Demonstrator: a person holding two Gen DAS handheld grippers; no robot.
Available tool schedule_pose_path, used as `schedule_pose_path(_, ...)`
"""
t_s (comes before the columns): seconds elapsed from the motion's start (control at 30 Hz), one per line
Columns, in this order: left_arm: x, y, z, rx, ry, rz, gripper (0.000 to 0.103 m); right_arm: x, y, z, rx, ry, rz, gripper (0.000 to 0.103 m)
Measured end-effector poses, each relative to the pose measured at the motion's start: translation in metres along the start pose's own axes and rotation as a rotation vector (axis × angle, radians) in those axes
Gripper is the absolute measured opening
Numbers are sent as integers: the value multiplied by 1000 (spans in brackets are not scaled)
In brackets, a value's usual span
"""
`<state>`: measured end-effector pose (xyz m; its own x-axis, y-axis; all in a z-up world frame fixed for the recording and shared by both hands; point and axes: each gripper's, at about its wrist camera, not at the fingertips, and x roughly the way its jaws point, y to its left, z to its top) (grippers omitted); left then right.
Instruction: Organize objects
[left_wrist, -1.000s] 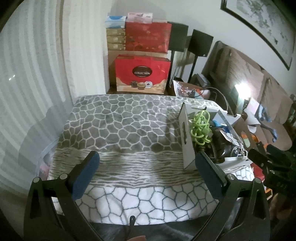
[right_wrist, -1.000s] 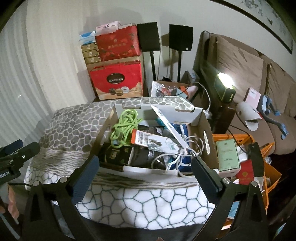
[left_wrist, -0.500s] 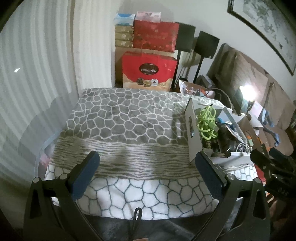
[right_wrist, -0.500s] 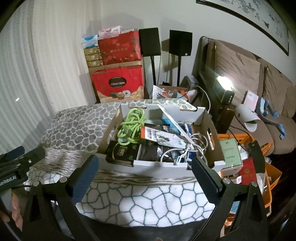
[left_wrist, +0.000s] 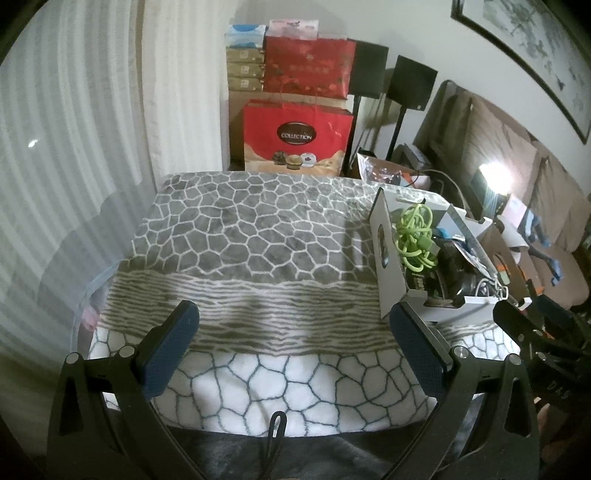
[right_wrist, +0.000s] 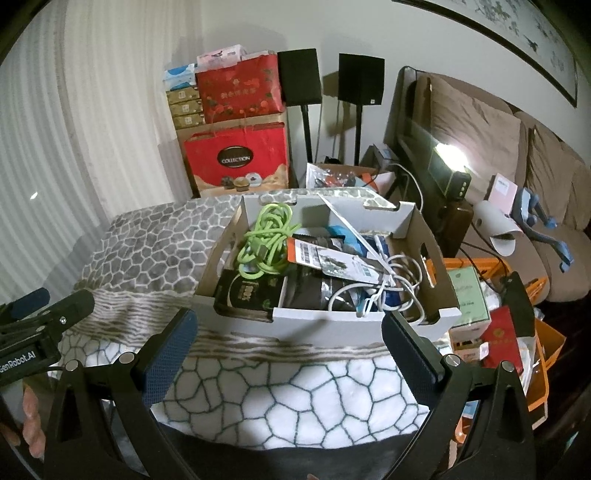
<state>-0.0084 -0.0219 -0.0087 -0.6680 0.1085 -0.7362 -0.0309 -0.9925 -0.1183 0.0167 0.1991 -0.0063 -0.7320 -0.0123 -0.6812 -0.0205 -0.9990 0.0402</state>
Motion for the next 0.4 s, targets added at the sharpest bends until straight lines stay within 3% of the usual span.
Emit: schedule_pose_path(0.4, 2, 0, -1, -1, 5, -2, 103, 1, -2, -2, 8, 5, 3, 101)
